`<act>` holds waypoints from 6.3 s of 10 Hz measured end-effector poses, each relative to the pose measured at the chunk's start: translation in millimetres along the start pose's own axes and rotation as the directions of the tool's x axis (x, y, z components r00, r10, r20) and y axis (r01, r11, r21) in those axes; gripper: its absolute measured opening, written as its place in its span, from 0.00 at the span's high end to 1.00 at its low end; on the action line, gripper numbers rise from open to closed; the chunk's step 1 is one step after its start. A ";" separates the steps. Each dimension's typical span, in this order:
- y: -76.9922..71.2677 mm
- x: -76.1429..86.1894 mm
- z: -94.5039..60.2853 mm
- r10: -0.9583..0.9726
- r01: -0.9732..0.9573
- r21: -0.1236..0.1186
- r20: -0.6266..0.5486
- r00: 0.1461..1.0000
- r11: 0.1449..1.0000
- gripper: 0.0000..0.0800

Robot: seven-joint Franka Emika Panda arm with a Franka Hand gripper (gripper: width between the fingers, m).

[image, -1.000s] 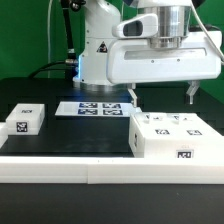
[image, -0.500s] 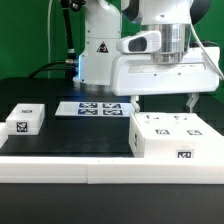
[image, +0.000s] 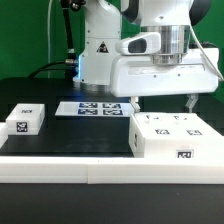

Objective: Assemble cabinet

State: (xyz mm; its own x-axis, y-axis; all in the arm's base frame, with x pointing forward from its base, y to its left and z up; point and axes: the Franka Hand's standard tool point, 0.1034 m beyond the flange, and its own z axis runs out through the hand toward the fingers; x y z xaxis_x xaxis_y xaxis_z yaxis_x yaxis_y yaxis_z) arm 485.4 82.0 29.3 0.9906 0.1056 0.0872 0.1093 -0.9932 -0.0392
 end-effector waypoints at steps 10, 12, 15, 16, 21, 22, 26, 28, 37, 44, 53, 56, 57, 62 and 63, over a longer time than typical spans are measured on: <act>-1.2 -6.7 21.9 0.057 -0.056 0.006 -0.020 0.998 0.998 0.00; -5.1 -3.2 22.1 0.070 -0.070 0.001 -0.048 0.996 0.998 0.00; -6.9 1.6 22.9 0.040 -0.040 -0.005 -0.079 0.996 0.999 0.00; -6.2 2.5 23.3 0.023 -0.024 -0.007 -0.083 0.996 1.000 0.00; 2.6 7.8 21.5 -0.059 0.058 -0.019 -0.086 0.995 0.998 0.33; 2.5 8.0 21.5 -0.065 0.063 -0.019 -0.086 0.994 0.998 0.56; 3.0 7.9 21.5 -0.067 0.066 -0.020 -0.086 0.994 0.998 0.72; 3.0 7.9 21.5 -0.067 0.066 -0.020 -0.086 0.994 0.998 0.72; 4.0 12.1 -14.7 -0.074 0.075 -0.010 0.038 0.996 0.997 0.72; 3.2 25.8 -52.6 -0.071 0.072 -0.005 0.095 0.993 0.997 0.72; 7.5 38.3 -79.5 -0.061 0.062 -0.003 0.167 0.984 0.998 0.72; 8.3 41.5 -81.3 -0.051 0.053 -0.003 0.187 0.981 0.999 0.72; 8.4 41.5 -81.2 -0.051 0.052 -0.003 0.187 0.981 0.999 0.72; 15.5 59.6 -107.8 -0.060 0.060 0.005 0.256 0.965 0.998 0.72; 15.6 59.6 -106.5 -0.059 0.060 0.005 0.255 0.965 0.998 0.73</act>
Offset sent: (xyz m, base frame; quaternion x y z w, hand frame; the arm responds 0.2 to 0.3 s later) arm 0.0043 -0.0009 -0.0195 -0.0133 0.0177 0.0479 0.9986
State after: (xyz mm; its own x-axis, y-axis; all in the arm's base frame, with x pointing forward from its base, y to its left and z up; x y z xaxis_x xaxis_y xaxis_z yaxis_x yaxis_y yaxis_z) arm 537.4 67.6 139.9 0.9707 0.1732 -0.1669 0.1689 -0.9848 -0.0392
